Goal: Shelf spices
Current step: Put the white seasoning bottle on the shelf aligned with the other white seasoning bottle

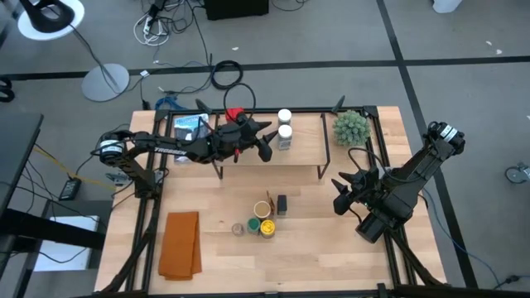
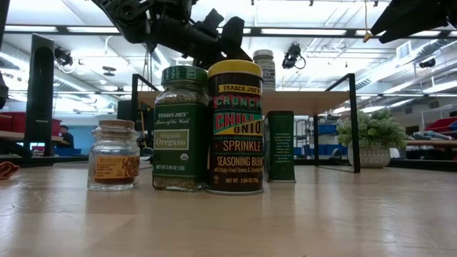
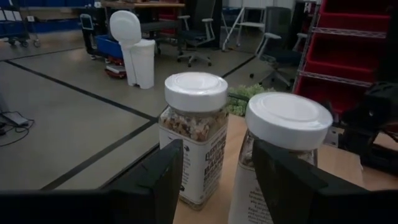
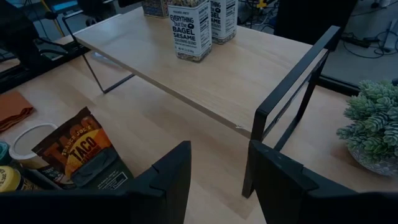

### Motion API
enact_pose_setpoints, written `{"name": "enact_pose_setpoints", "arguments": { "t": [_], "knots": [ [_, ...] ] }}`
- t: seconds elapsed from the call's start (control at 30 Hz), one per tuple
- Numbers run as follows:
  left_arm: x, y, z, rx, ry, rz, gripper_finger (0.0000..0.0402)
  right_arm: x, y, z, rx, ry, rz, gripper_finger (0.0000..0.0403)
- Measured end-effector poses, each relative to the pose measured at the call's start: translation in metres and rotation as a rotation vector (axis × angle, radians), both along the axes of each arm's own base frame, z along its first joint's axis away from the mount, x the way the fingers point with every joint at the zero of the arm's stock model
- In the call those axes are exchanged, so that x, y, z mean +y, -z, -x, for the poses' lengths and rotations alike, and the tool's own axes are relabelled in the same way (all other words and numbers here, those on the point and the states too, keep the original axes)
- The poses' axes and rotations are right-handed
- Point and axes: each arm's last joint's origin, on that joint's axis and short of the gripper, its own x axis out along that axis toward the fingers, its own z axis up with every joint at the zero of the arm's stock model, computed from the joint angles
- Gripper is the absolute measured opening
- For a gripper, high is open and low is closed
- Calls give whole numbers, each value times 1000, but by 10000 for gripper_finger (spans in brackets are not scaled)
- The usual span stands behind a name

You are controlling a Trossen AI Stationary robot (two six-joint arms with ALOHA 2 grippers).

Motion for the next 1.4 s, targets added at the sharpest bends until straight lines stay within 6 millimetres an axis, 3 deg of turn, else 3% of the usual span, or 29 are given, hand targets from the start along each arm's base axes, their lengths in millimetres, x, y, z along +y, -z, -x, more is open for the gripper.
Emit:
{"name": "enact_pose_setpoints", "arguments": {
  "t": [0.63, 0.8, 1.13, 1.4],
  "knots": [
    [1, -2, 1, -10, -46, -9, 198, 2, 1, -2, -8, -4, -23, 160],
    [-7, -4, -2, 13, -19, -52, 198, 5, 1, -4, 4, -28, -40, 160],
    [-40, -42, -7, 66, 47, -144, 198, 7, 2, -6, -1, -34, -50, 158],
    [-66, -85, 25, 228, -68, -183, 198, 8, 2, -7, -17, -36, -65, 156]
  ]
}}
